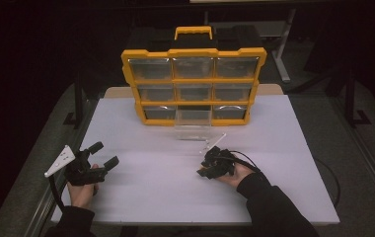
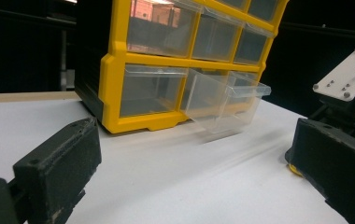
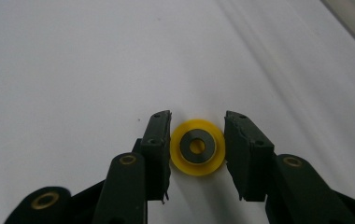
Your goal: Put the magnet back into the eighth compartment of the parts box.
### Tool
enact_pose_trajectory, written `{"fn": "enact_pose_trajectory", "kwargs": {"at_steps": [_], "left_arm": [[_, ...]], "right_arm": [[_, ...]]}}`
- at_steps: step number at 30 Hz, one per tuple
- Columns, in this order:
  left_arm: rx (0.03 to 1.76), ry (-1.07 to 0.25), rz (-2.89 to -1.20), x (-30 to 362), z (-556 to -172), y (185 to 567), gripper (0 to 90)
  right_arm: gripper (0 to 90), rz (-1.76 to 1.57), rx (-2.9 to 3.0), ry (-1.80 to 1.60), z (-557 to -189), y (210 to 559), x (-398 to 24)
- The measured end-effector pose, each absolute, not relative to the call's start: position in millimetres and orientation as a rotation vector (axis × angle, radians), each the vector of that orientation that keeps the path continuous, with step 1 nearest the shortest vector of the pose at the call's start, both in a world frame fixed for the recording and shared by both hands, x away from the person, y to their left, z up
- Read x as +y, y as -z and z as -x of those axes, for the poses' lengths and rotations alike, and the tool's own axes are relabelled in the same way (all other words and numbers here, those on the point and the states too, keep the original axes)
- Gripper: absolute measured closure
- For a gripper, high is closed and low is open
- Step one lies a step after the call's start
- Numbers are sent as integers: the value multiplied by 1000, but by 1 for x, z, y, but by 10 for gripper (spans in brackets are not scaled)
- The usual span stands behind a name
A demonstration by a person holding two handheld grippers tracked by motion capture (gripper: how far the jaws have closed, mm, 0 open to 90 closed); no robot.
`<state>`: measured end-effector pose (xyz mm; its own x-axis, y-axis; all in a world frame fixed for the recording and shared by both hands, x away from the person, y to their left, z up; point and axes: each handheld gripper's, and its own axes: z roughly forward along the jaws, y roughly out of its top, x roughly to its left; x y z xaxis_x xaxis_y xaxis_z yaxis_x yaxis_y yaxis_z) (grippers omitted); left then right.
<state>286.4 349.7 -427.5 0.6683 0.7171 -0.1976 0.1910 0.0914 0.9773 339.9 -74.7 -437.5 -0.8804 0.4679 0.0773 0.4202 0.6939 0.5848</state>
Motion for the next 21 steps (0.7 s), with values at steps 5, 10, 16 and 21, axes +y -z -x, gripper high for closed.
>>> {"fn": "enact_pose_trajectory", "kwargs": {"at_steps": [5, 10, 16, 21], "left_arm": [[803, -461, -1461, 350, -286, 427, 18], [803, -461, -1461, 350, -286, 427, 18], [803, -462, -1461, 350, -286, 427, 18], [804, -462, -1461, 349, -286, 427, 18]], "right_arm": [[610, -748, 2807, -953, -339, 438, -76], [610, -764, 2797, -969, -339, 435, -77], [610, -789, 2790, -992, -339, 431, -82], [610, -816, 2774, -1026, -341, 424, -88]]}}
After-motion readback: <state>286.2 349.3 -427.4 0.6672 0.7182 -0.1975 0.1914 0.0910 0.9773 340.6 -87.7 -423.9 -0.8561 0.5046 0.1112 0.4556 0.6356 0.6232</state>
